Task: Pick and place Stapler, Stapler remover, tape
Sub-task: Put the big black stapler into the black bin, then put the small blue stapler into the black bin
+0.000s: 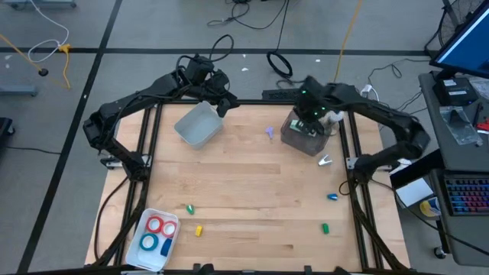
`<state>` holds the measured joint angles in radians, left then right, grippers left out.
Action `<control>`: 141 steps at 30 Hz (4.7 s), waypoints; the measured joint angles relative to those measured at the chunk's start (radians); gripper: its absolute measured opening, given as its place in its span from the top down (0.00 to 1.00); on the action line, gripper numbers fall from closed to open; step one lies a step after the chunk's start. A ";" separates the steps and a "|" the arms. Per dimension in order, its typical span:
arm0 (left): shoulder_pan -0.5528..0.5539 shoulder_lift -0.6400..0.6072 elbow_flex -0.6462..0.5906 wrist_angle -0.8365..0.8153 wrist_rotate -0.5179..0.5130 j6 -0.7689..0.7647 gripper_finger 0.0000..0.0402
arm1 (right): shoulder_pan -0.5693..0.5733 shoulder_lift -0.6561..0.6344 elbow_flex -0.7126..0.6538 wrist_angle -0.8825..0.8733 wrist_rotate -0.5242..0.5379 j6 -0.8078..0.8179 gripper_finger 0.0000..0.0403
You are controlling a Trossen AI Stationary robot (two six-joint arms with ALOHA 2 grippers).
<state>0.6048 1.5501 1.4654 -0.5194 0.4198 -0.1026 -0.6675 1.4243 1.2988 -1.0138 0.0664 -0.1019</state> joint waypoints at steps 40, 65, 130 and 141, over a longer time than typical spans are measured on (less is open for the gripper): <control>-0.012 0.000 0.000 0.023 -0.001 0.012 0.48 | -0.014 0.376 0.005 -0.054 -0.119 -0.269 0.68; -0.030 -0.001 -0.092 0.219 0.118 0.113 0.48 | -0.014 0.372 0.004 -0.031 -0.062 -0.303 0.55; -0.505 -0.905 -1.343 1.150 -0.253 -0.152 0.48 | 0.480 -0.303 0.003 -0.386 -0.024 0.475 0.64; -0.562 -0.903 -1.421 1.158 -0.423 -0.138 0.48 | 0.676 -0.294 -0.131 -0.454 -0.353 0.534 0.64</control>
<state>0.0433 0.6476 0.0448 0.6384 -0.0029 -0.2403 0.0085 1.1301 1.1682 -1.4678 -0.2866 0.4326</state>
